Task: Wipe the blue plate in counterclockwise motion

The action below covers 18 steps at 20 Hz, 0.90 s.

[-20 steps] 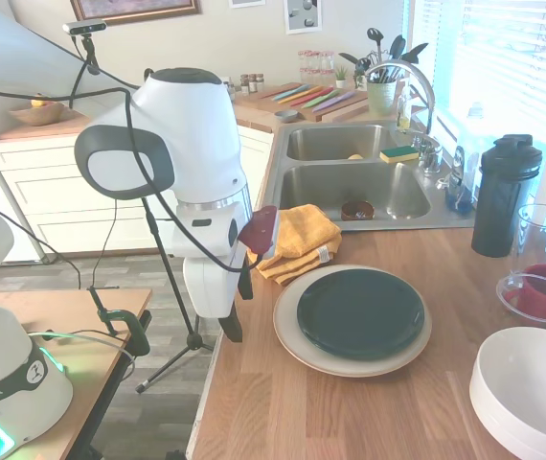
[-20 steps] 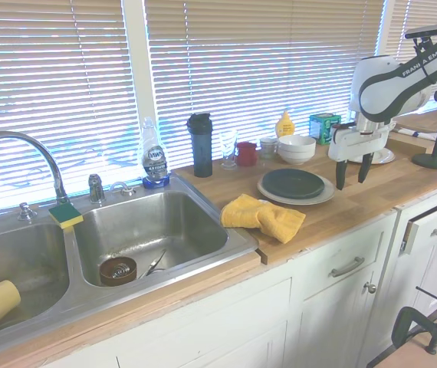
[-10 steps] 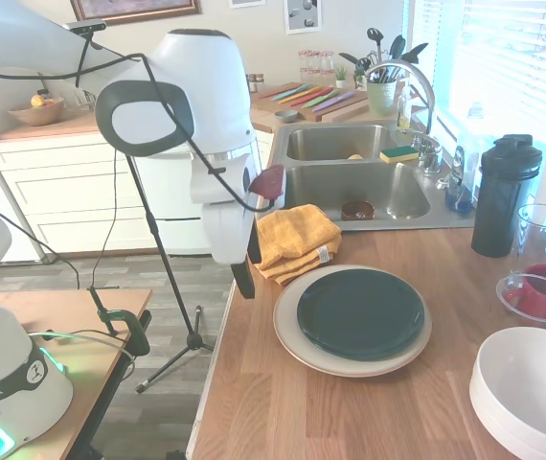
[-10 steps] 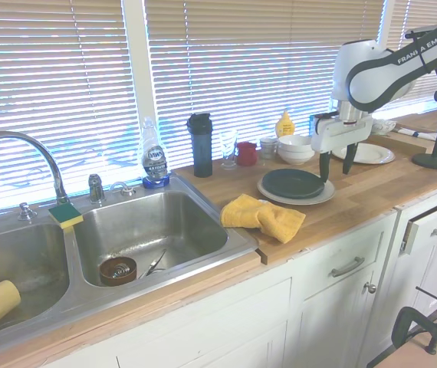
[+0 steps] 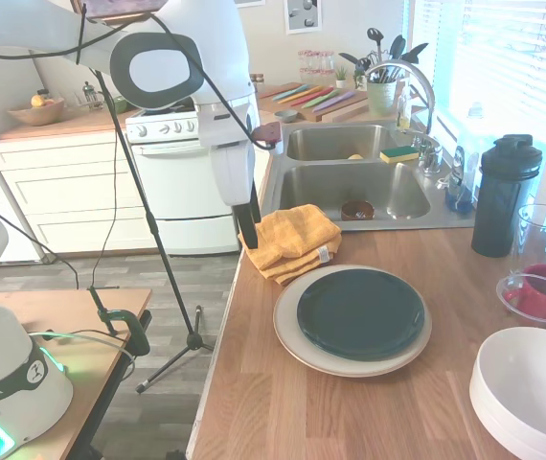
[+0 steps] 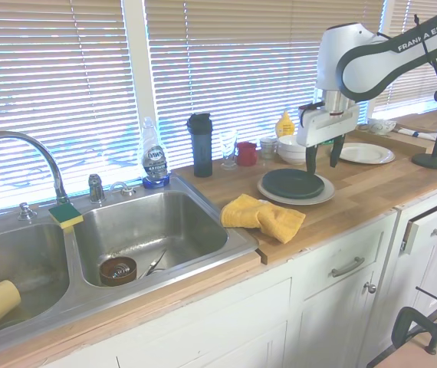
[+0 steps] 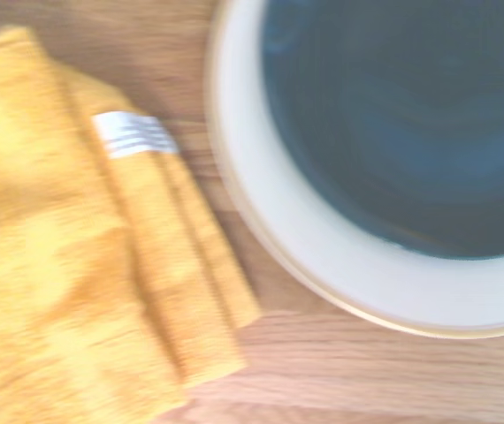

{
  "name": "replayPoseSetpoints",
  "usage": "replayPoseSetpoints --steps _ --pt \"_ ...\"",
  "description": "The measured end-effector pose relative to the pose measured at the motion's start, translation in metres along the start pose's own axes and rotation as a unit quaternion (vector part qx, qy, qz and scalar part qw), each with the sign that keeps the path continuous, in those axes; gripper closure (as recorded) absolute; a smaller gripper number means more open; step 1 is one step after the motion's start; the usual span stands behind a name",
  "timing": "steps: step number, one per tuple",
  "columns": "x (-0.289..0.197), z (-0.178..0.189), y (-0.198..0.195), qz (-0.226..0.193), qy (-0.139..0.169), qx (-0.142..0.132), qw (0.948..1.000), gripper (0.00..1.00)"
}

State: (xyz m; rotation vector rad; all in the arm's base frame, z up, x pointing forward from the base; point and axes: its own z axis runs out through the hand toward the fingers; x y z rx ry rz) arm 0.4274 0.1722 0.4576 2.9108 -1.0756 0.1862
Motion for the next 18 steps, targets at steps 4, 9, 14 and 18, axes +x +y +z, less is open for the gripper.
replayPoseSetpoints --steps 4,9,14,18 --pt "-0.022 -0.010 -0.016 -0.011 0.005 0.001 0.9999 0.00" --pt "-0.048 -0.018 -0.036 -0.026 0.010 0.001 0.9996 0.00" --pt "-0.082 -0.019 -0.062 -0.044 0.017 -0.004 0.9989 0.00" --pt "-0.102 -0.016 -0.083 -0.060 0.018 -0.009 0.9980 0.00"
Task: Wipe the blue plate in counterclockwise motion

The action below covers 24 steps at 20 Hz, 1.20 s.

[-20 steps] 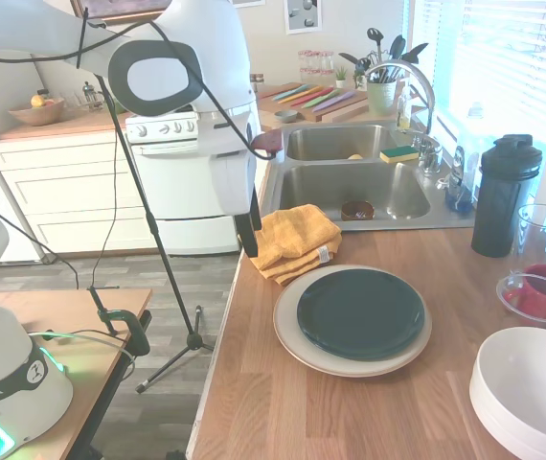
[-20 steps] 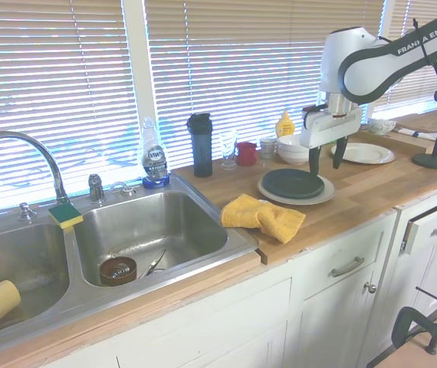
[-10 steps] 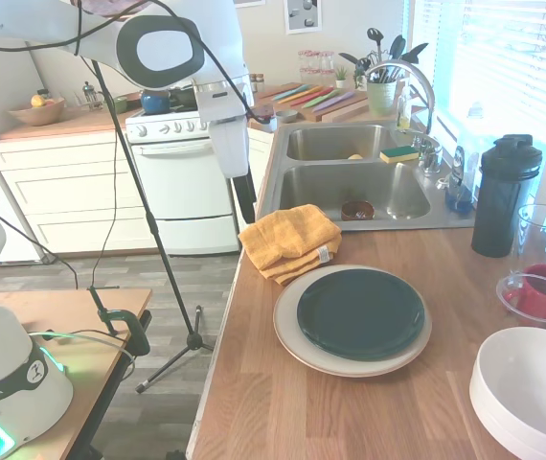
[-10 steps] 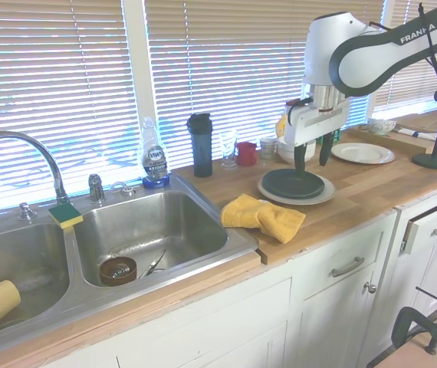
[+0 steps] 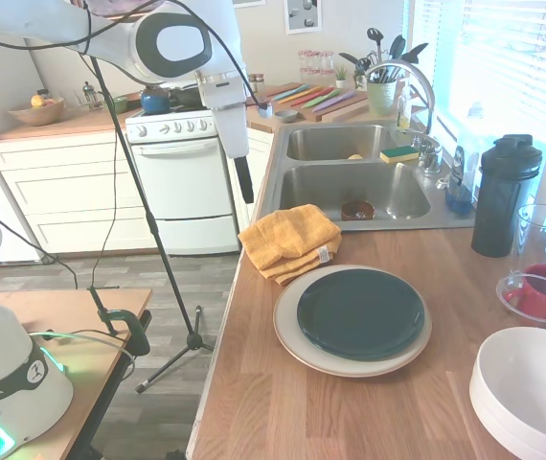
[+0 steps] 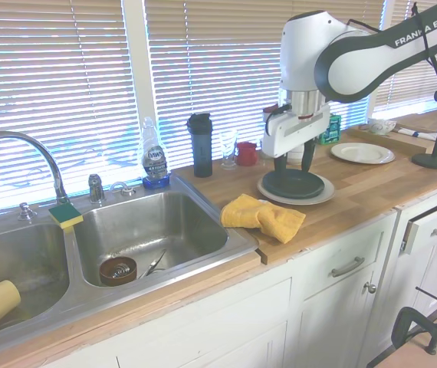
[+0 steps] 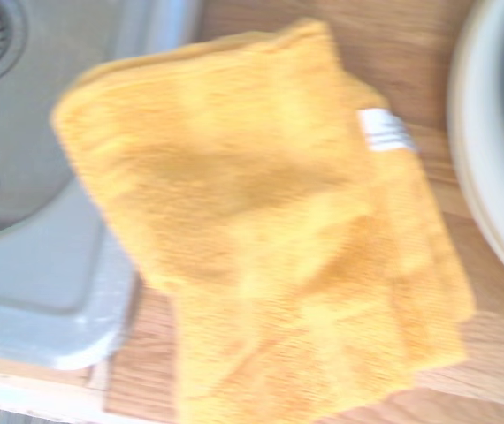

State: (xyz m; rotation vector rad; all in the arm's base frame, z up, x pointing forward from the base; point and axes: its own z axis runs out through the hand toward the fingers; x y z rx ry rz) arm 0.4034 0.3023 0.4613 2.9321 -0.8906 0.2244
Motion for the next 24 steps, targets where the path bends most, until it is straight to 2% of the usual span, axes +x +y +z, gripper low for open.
replayPoseSetpoints --steps 9,19,24 --pt "-0.044 0.039 -0.043 -0.021 0.011 -0.035 0.9991 0.00" --pt "-0.044 0.092 -0.069 -0.013 0.037 -0.074 0.9965 0.00" --pt "-0.031 0.109 -0.080 0.014 0.051 -0.084 0.9950 0.00"
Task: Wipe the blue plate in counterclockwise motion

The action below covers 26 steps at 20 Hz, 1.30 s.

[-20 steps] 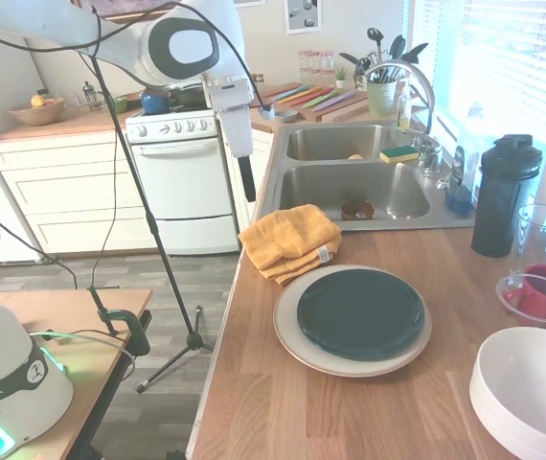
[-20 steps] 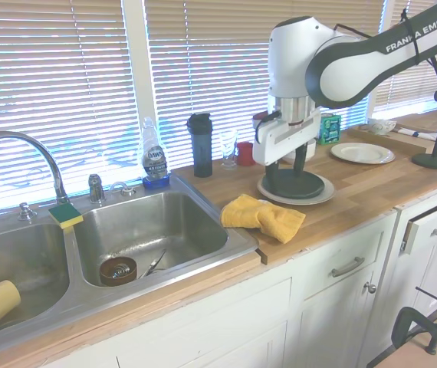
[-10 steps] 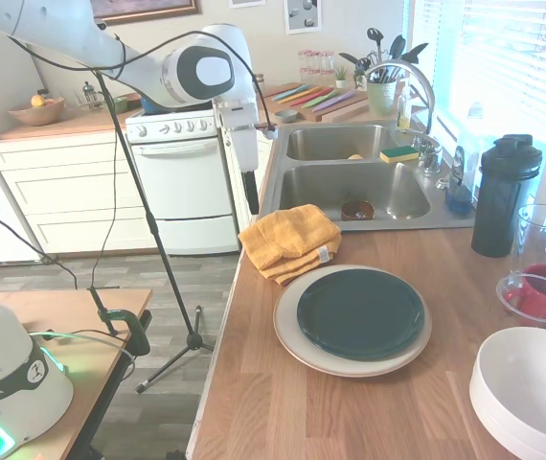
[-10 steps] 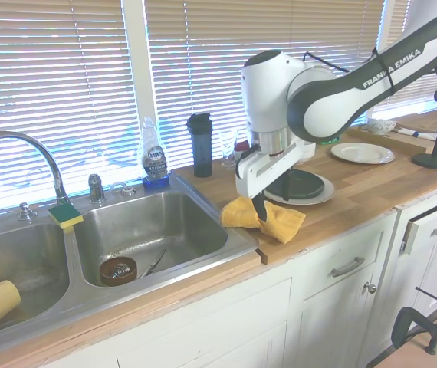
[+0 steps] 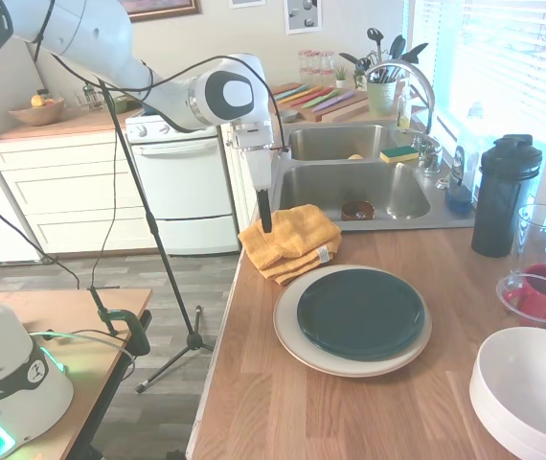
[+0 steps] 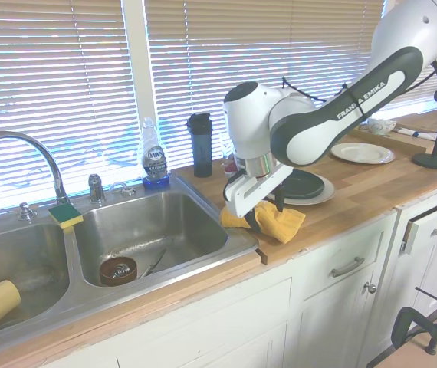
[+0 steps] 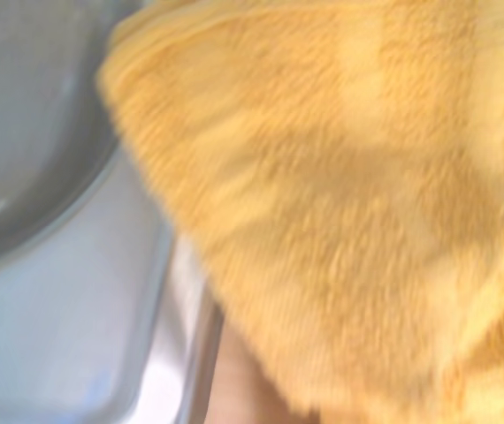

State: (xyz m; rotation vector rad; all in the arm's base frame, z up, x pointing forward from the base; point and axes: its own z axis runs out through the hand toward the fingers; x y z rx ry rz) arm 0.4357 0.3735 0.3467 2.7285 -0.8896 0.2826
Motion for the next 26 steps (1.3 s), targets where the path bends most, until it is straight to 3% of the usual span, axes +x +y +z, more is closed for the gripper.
replayPoseSetpoints --steps 14,15,20,26 --pt "0.039 0.030 -0.022 0.038 -0.009 -0.026 0.9989 0.00" --pt "0.039 0.031 -0.023 0.038 -0.009 -0.026 0.9989 1.00" --pt "0.040 0.031 -0.024 0.043 -0.013 -0.025 0.9987 1.00" --pt "0.043 0.021 -0.020 0.068 -0.046 -0.018 0.9964 1.00"
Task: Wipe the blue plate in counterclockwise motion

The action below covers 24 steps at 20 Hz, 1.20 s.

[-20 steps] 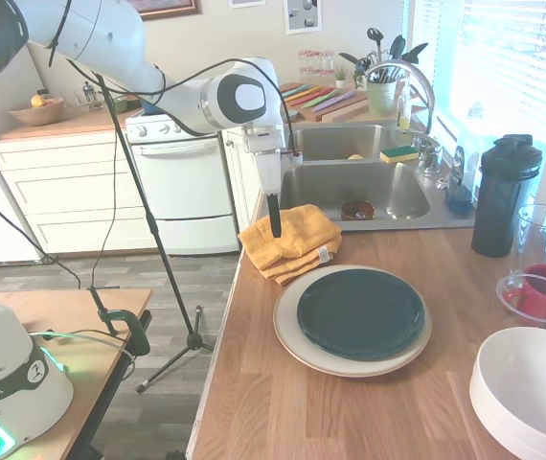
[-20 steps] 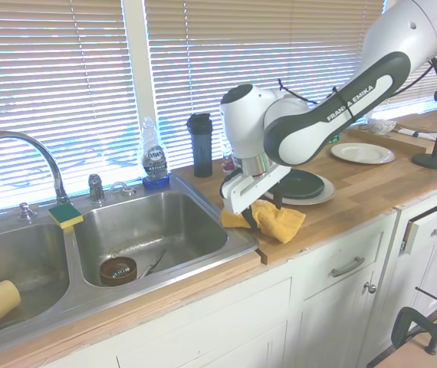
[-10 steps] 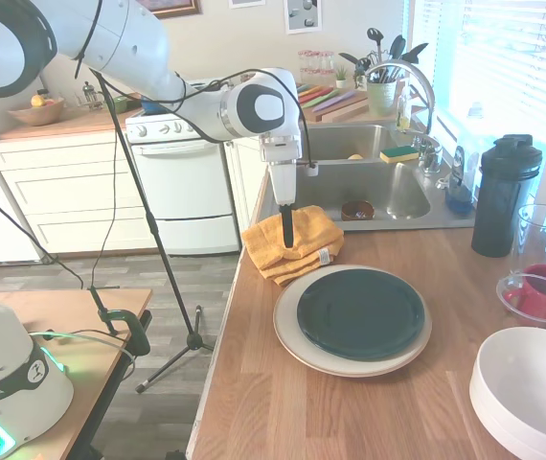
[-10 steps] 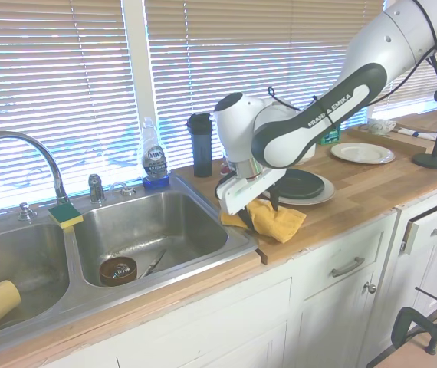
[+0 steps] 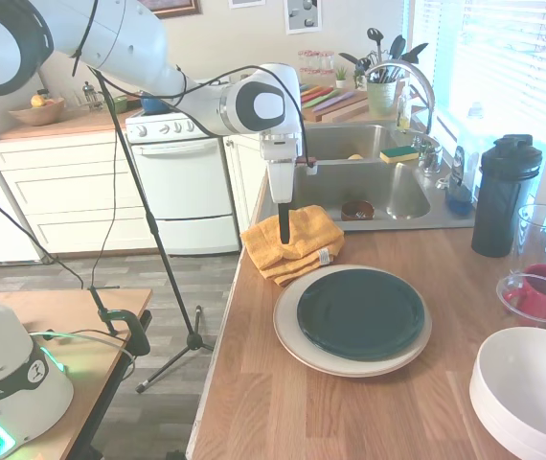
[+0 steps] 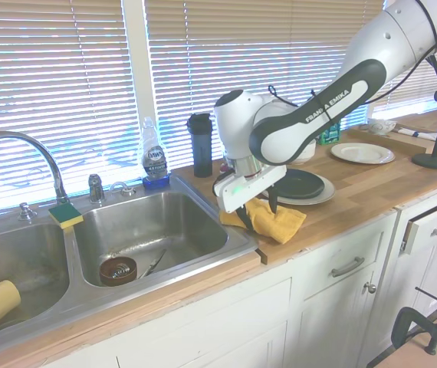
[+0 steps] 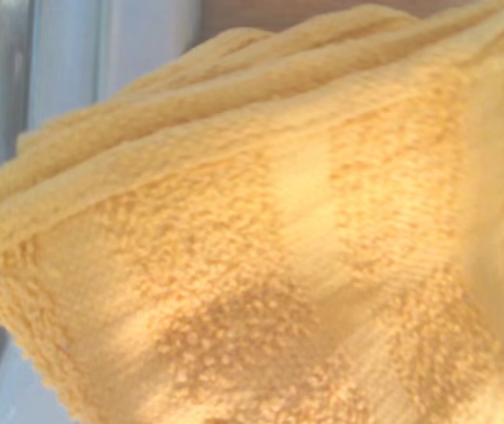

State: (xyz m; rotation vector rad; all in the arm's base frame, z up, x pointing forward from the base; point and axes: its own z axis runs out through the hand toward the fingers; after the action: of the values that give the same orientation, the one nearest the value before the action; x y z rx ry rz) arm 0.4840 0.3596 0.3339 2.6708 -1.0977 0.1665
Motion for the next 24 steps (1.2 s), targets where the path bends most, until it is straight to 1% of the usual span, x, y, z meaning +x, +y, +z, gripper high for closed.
replayPoseSetpoints --steps 4,13,19,24 --pt "0.008 -0.006 0.003 0.015 -0.012 0.004 0.9998 1.00" --pt "0.009 -0.006 0.003 0.017 -0.015 0.004 0.9997 1.00" --pt "0.012 -0.011 0.003 0.017 -0.019 0.016 0.9996 1.00" --pt "0.022 -0.022 0.019 0.009 -0.028 0.030 0.9991 1.00"
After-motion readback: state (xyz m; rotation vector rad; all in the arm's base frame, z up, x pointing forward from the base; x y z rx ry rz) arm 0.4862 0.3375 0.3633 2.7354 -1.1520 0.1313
